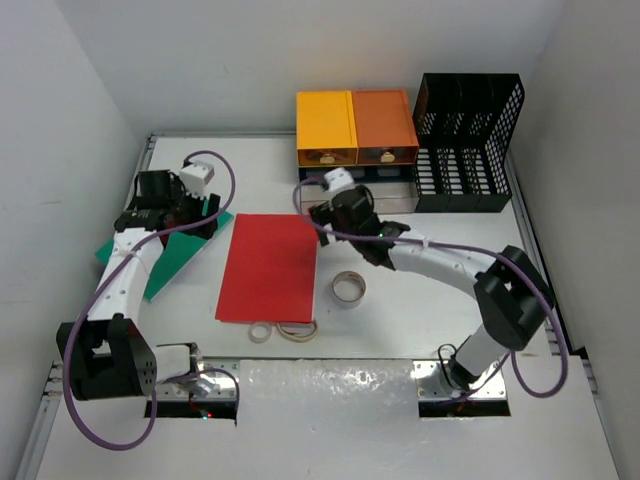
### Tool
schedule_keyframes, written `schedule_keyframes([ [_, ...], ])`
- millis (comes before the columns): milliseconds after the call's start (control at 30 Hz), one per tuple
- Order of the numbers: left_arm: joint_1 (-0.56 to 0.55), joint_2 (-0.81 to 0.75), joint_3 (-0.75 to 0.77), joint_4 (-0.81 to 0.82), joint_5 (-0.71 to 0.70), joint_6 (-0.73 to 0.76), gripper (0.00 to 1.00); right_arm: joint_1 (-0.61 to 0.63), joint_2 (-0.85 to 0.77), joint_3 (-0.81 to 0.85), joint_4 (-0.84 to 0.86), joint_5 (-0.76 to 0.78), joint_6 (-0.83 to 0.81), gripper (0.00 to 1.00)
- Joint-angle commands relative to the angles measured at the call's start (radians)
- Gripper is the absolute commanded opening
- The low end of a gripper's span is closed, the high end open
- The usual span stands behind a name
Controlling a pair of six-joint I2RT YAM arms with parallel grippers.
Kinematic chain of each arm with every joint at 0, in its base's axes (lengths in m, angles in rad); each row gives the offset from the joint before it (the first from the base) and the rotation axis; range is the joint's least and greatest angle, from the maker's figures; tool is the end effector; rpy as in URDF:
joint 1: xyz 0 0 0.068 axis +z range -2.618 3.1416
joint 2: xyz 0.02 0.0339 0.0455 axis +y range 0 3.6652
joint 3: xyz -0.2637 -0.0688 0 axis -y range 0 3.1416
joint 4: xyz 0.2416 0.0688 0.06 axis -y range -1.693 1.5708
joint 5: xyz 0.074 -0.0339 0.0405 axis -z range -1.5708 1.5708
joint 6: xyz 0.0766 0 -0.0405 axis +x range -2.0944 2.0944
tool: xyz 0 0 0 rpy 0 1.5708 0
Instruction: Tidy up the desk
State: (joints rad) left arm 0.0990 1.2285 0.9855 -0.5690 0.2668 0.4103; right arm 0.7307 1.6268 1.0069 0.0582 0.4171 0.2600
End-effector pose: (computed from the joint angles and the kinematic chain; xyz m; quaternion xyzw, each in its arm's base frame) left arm 0.2828 0.0078 0.2547 0.1914 0.9019 -0.0271 0.3864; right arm 0.3098 0.2359 0.2085 -0.1024 0.8562 0.0653 0.5022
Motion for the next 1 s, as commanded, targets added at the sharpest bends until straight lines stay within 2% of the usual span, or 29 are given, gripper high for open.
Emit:
schedule_keyframes([
  [0,-0.001,-0.050,0.022,0.018,0.008,0.012,0.69,0.129,-0.042,0.018,-0.132,-0.246,-0.192,0.92],
  [33,-0.001,-0.053,0.019,0.020,0.003,0.012,0.69,0.147,-0.045,0.012,-0.138,-0.343,-0.203,0.82],
  [100,-0.001,-0.064,0.007,0.029,-0.009,0.007,0.69,0.176,-0.047,-0.013,-0.173,-0.492,-0.170,0.70],
  [133,0.001,-0.067,0.005,0.031,-0.011,0.007,0.69,0.177,-0.060,-0.033,-0.175,-0.497,-0.139,0.52],
  [167,0.001,-0.069,0.002,0.031,-0.012,0.007,0.69,0.177,-0.076,-0.053,-0.172,-0.495,-0.107,0.43],
  [200,-0.001,-0.072,-0.001,0.031,-0.011,0.007,0.69,0.177,-0.094,-0.095,-0.170,-0.430,-0.060,0.37],
  [233,-0.001,-0.072,-0.001,0.028,-0.011,0.005,0.69,0.176,-0.138,-0.114,-0.175,-0.384,-0.044,0.38],
  [267,-0.001,-0.072,-0.001,0.029,-0.011,0.005,0.69,0.176,-0.162,-0.126,-0.185,-0.332,-0.035,0.45],
  [300,-0.001,-0.073,-0.002,0.029,-0.011,0.005,0.69,0.176,-0.182,-0.145,-0.222,-0.264,-0.018,0.57],
  [333,-0.001,-0.072,-0.001,0.031,-0.011,0.005,0.69,0.174,-0.202,-0.151,-0.245,-0.124,-0.004,0.68],
  [367,-0.001,-0.072,-0.002,0.034,-0.008,0.004,0.69,0.173,-0.228,-0.159,-0.274,-0.077,0.004,0.79],
  [433,0.001,-0.072,-0.001,0.035,-0.006,0.002,0.69,0.159,-0.239,-0.177,-0.296,-0.054,0.016,0.82],
  [533,0.001,-0.075,-0.002,0.031,-0.015,0.004,0.69,0.099,-0.200,-0.180,-0.356,-0.093,0.054,0.79],
  [633,-0.001,-0.081,-0.002,0.029,-0.023,0.002,0.69,0.027,-0.160,-0.212,-0.321,-0.223,0.079,0.68],
  [667,-0.001,-0.083,-0.005,0.029,-0.024,0.004,0.69,0.016,-0.154,-0.217,-0.310,-0.307,0.079,0.66],
  [733,-0.001,-0.086,-0.008,0.029,-0.024,0.004,0.69,0.016,-0.143,-0.222,-0.301,-0.360,0.079,0.64],
  [833,0.001,-0.086,-0.010,0.034,-0.024,0.004,0.69,0.015,-0.134,-0.228,-0.310,-0.295,0.082,0.60],
  [867,0.001,-0.086,-0.013,0.034,-0.024,0.004,0.69,0.006,-0.131,-0.229,-0.311,-0.272,0.081,0.56],
  [967,-0.001,-0.086,-0.013,0.034,-0.024,0.005,0.69,-0.013,-0.102,-0.252,-0.290,-0.236,0.071,0.33],
])
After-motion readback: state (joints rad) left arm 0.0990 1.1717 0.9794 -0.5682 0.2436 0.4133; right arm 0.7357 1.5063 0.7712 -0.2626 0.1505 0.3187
